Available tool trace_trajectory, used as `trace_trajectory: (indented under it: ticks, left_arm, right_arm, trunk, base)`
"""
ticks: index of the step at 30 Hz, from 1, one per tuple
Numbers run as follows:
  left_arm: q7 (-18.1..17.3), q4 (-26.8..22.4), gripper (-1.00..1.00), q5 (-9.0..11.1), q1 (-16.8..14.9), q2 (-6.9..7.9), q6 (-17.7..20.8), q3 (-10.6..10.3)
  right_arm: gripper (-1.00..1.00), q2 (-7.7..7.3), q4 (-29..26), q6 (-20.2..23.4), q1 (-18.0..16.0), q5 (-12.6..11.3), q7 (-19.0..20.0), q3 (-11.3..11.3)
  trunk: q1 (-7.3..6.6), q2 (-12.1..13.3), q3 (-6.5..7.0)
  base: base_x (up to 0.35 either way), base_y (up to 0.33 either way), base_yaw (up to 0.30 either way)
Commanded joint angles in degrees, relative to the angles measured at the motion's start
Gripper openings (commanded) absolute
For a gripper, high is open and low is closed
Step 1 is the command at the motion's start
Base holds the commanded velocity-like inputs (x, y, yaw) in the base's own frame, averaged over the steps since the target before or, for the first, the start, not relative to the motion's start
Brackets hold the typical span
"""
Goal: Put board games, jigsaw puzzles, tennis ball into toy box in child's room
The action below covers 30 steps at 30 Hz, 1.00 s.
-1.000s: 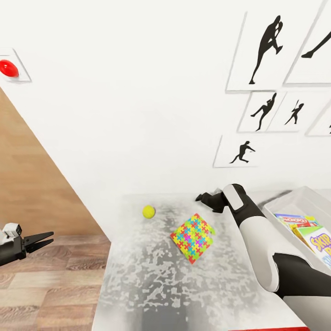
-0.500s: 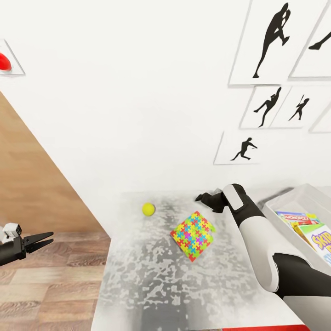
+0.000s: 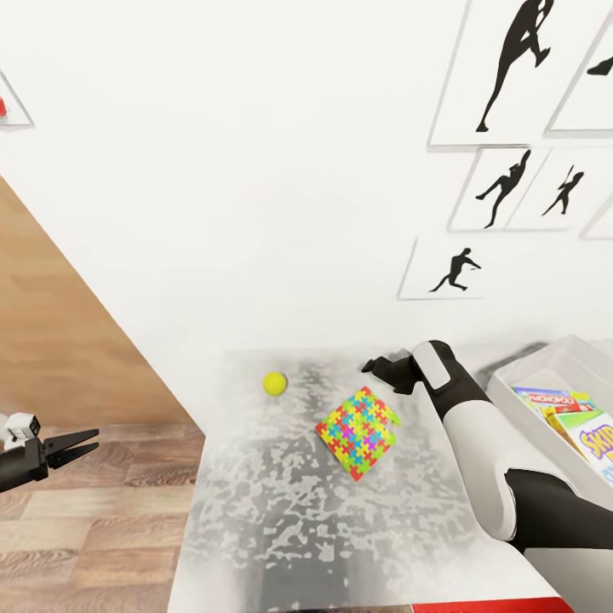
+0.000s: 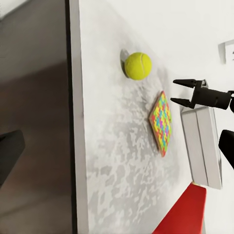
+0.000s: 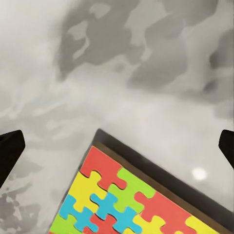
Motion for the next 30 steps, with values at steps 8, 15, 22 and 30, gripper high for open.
trace_trajectory:
  ticks: [8,15,22,30]
  left_arm:
    - [-0.1,0.0,1.0,0.2,0.0,0.03,0.5,0.0]
    - [-0.1,0.0,1.0,0.2,0.0,0.02,0.5,0.0]
    - [-0.1,0.0,1.0,0.2,0.0,0.01,0.5,0.0]
    - [0.0,0.0,1.0,0.2,0.0,0.02,0.5,0.0]
  right_arm:
    - [1.0,0.01,-0.1,0.1,0.0,-0.6,-0.6,-0.3]
    - [1.0,0.0,-0.1,0.1,0.0,-0.6,-0.6,-0.3]
    - [1.0,0.0,-0.1,0.1,0.0,-0.6,-0.6,-0.3]
    - [1.0,0.04,-0.1,0.3,0.0,-0.6,-0.5,-0.2]
  trunk:
    - [0.03,-0.1,-0.85]
    - [0.03,-0.1,-1.5]
    - [0.03,-0.1,-2.16]
    - [0.03,-0.1,-2.88]
  base:
    - [0.0,0.0,0.0]
    - [0.0,0.0,0.0]
    - [0.0,0.0,0.0]
    - [0.0,0.0,0.0]
